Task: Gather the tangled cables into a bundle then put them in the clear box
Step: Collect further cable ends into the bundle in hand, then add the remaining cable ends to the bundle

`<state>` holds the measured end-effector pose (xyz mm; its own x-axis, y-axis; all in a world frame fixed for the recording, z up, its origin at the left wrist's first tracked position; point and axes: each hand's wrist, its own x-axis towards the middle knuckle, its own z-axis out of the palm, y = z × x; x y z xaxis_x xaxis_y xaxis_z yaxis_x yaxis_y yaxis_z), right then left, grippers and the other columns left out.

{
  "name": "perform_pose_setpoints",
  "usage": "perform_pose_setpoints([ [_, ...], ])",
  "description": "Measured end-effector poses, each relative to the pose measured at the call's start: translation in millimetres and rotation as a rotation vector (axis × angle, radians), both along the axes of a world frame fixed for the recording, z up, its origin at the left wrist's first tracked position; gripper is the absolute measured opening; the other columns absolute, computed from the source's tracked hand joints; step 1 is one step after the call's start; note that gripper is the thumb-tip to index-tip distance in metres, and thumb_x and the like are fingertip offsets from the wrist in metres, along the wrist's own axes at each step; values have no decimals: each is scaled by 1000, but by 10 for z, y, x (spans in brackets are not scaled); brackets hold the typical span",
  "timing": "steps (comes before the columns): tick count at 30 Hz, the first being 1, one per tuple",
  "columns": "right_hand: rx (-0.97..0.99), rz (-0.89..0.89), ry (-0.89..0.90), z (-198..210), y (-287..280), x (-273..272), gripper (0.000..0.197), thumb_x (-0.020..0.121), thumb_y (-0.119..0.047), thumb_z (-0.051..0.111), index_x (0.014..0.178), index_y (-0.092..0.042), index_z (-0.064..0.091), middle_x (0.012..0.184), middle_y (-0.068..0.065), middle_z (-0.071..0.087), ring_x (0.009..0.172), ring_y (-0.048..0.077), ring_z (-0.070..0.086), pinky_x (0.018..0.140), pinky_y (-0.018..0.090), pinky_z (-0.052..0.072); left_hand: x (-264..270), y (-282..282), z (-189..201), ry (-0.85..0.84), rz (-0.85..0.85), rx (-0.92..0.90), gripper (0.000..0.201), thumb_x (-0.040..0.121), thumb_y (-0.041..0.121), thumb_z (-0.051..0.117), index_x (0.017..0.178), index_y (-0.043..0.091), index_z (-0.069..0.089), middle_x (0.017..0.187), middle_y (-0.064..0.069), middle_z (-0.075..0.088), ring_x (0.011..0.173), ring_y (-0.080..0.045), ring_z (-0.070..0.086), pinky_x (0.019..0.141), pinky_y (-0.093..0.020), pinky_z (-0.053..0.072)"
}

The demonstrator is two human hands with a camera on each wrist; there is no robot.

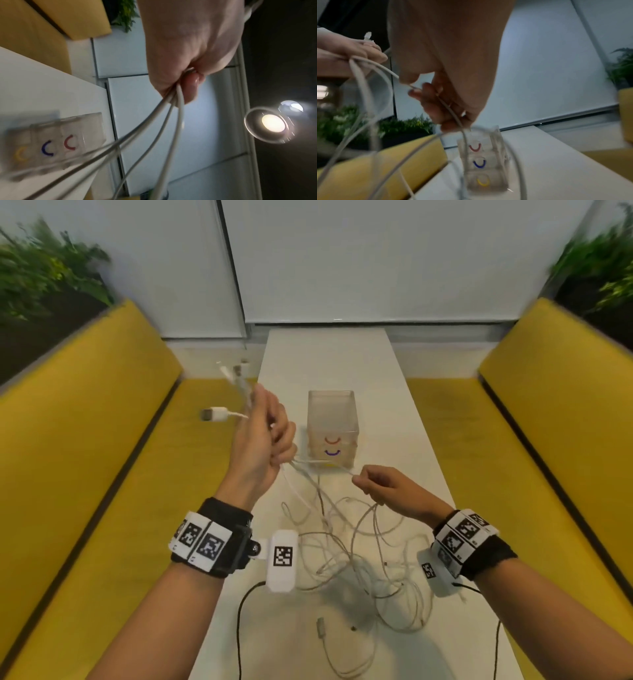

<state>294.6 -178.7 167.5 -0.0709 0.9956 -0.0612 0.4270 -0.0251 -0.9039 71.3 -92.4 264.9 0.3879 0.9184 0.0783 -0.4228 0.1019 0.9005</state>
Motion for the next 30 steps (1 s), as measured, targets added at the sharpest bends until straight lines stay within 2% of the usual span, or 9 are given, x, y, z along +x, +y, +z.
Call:
perform_pose_setpoints([
  [2,45,3,-55,66,37,-28,44,99,-40,50,81,0,45,67,-5,40,63,12,36,63,34,34,84,-51,-110,325,-65,193,30,103,38,47,80,20,53,55,12,36,44,-7,35,39,-20,27],
  [6,95,97,37,414,99,-123,20,101,-20,43,99,-7,58,70,-15,50,61,5,38,60,23,37,243,-101,-411,829,-171,516,13,90,33,71,101,28,73,89,6,74,84,-12,69,73,-37,57],
  [9,148,142,72,646,83,-121,22,102,-6,45,116,1,60,75,-5,53,61,3,41,59,17,35,234,-114,-449,725,-135,414,16,92,37,69,81,31,78,73,4,74,67,-11,64,63,-35,50],
  [12,103,192,143,684,33,-92,32,100,1,47,132,5,50,68,-20,58,57,0,42,58,12,36,191,-85,-368,595,-122,396,30,94,28,67,64,25,71,61,3,63,54,-9,52,56,-35,43],
  [15,75,129,126,596,-10,-37,42,98,-5,55,137,-8,43,60,-22,56,54,1,41,55,13,34,146,-77,-175,488,-72,357,15,94,8,63,81,9,72,54,-6,43,44,-2,47,46,-23,42],
  [19,27,1,179,401,-53,210,15,96,-19,61,104,-8,56,58,-9,41,56,14,29,54,30,25,-66,48,-17,362,49,270,27,95,35,57,75,16,57,57,2,41,44,-7,36,43,-26,32],
  [22,-48,-15,96,186,-69,350,45,92,-38,64,71,-2,45,59,2,33,55,16,27,53,32,23,-192,133,75,168,171,149,32,91,44,58,71,21,49,54,9,42,46,-7,32,43,-27,22],
  [26,-96,-87,-38,-139,-103,525,58,87,-56,63,65,-5,45,57,3,43,54,15,43,60,35,36,-241,191,133,84,292,130,43,99,43,54,64,21,44,54,4,34,47,-10,27,48,-34,17],
  [30,-193,-84,-117,-313,-50,627,42,95,-42,58,77,-5,53,65,2,64,76,26,68,76,38,48,-205,156,156,6,365,89,41,101,40,52,66,20,42,55,6,32,45,-8,24,42,-24,20],
])
